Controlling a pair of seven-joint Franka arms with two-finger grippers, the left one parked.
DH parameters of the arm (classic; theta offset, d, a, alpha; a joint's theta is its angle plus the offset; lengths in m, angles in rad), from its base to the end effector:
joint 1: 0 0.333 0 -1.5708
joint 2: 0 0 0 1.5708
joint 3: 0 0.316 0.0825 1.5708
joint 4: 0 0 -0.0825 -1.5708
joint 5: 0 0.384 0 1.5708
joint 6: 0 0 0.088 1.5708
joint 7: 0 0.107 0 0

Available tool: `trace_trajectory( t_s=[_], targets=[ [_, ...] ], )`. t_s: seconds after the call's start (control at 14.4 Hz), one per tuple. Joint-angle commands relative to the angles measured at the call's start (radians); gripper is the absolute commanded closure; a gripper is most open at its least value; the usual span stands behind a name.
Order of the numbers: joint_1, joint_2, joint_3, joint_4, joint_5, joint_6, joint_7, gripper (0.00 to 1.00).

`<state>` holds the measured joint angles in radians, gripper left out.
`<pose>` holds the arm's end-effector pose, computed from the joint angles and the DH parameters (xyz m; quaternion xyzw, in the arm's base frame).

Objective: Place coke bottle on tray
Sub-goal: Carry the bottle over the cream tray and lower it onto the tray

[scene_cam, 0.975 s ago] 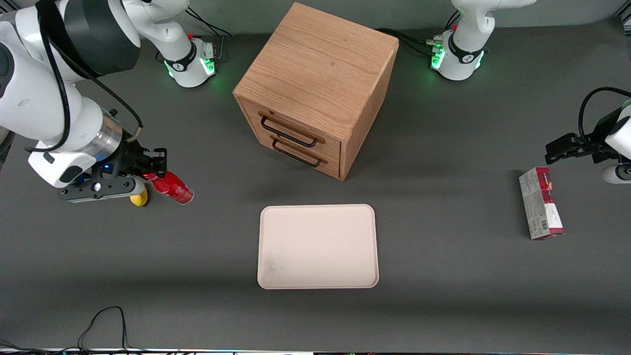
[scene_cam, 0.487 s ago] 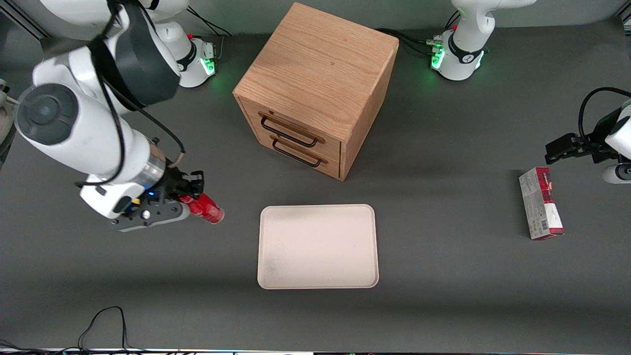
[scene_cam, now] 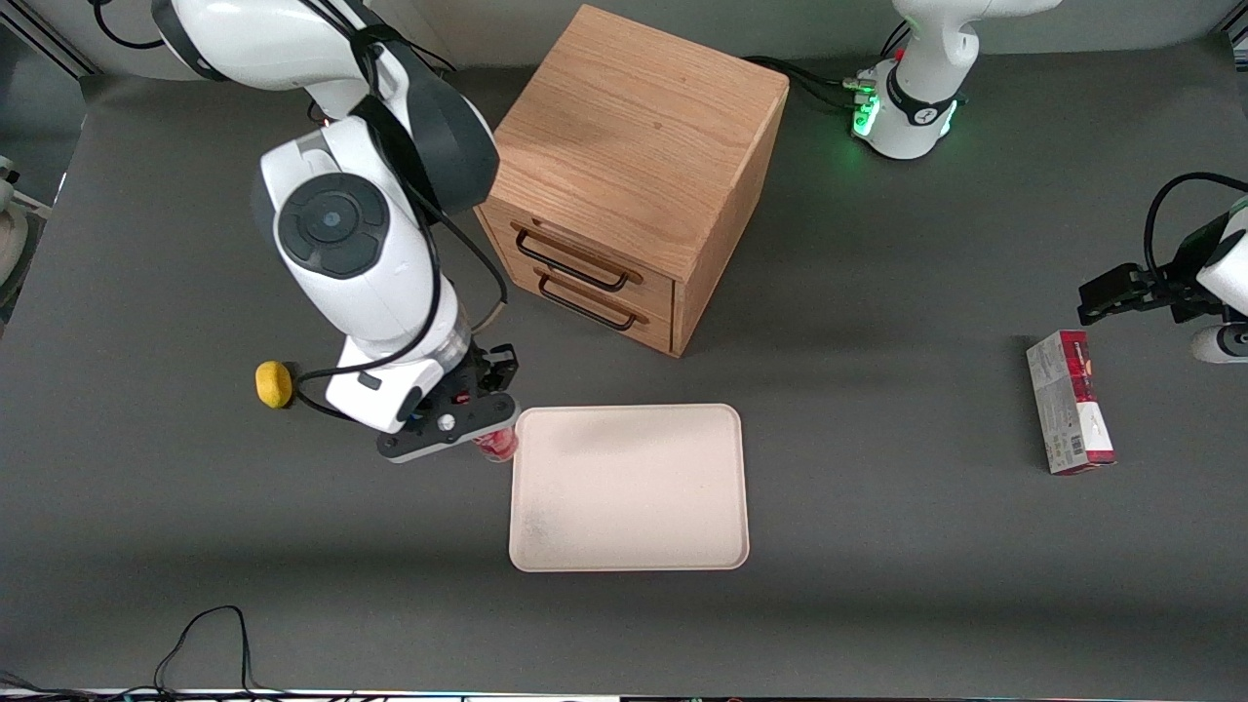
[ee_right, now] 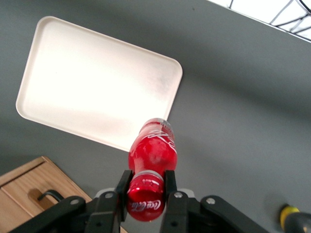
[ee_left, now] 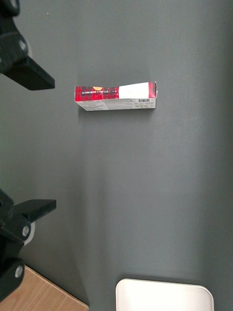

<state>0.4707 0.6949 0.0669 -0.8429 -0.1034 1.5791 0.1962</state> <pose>0.6498 0.3522 0.5155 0.9863 0.1610 0.0304 0.0209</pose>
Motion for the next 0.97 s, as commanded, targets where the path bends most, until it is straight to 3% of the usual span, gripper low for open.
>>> trace_trajectory(
  t_s=[0.0,0.91],
  targets=[
    [-0.011,0.044,0.028,0.067,-0.024,0.030,0.011,1.00],
    [-0.035,0.291,0.025,0.057,-0.024,0.286,0.012,1.00]
  ],
)
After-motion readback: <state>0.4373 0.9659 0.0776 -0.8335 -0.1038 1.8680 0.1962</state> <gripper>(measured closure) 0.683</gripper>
